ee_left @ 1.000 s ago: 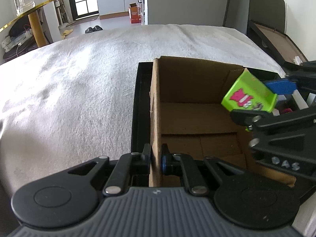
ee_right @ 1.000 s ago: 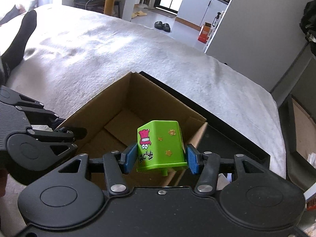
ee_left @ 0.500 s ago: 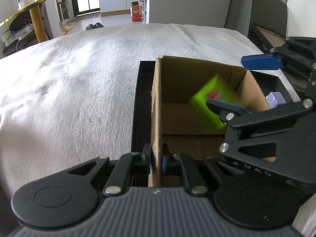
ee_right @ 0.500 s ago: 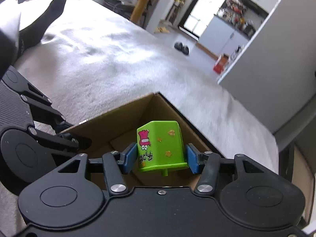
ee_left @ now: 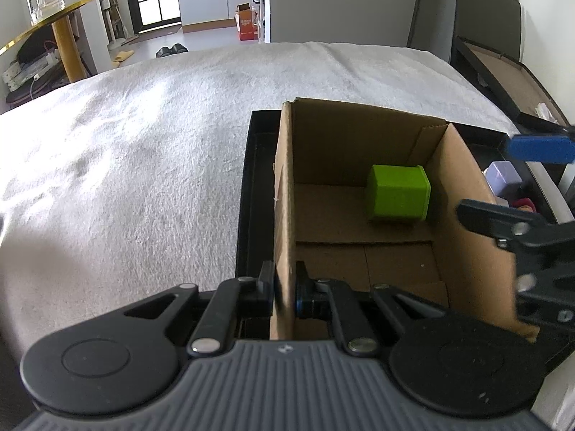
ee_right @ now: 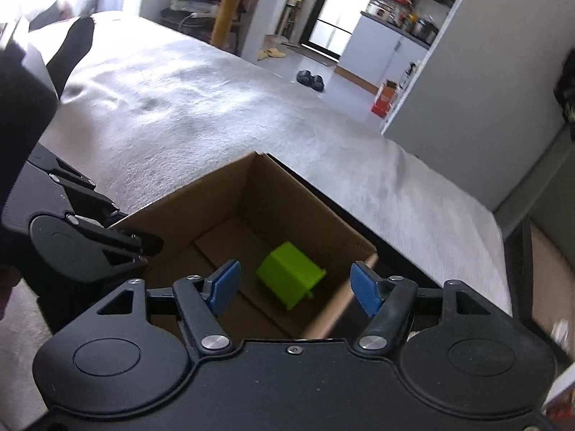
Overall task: Organize rigid objects
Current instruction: 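Open the right gripper to drop the green block into the box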
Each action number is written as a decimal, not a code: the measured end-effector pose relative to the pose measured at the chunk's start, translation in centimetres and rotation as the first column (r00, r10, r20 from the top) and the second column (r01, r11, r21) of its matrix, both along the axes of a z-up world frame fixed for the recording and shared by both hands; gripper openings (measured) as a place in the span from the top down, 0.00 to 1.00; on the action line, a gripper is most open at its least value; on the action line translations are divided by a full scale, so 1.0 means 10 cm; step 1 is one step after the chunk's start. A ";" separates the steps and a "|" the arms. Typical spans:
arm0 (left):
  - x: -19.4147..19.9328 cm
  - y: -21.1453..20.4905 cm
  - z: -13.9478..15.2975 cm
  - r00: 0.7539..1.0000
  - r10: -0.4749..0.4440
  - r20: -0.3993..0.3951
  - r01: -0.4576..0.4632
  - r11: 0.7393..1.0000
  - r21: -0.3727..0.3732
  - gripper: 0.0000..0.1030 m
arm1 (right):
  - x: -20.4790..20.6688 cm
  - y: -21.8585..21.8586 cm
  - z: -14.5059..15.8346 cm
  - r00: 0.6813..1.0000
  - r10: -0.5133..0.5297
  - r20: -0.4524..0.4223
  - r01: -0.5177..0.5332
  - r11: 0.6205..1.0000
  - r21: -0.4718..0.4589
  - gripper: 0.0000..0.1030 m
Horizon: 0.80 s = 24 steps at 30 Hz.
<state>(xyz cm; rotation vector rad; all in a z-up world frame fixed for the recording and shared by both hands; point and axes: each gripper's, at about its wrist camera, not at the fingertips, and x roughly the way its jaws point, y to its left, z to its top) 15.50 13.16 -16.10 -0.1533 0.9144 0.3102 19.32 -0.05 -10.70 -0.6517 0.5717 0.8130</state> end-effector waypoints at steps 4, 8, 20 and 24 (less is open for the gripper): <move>-0.01 -0.04 0.01 1.000 -0.012 -0.014 0.012 1.000 0.024 0.90 | 0.03 -0.17 0.02 0.998 -0.055 -0.039 0.056 0.998 0.036 0.35; -0.06 -0.09 0.05 1.000 -0.014 -0.017 0.014 0.999 0.042 0.87 | 0.06 -0.35 0.05 0.991 -0.105 -0.088 0.112 0.990 0.080 0.35; -0.07 -0.27 0.15 0.999 0.003 -0.037 0.000 0.996 0.084 0.35 | 0.16 -0.84 0.02 0.960 -0.203 -0.193 0.233 0.961 0.149 0.35; -0.05 -0.34 0.21 0.999 -0.006 -0.037 0.008 0.997 0.073 0.29 | 0.19 -1.03 -0.01 0.947 -0.226 -0.228 0.266 0.949 0.167 0.35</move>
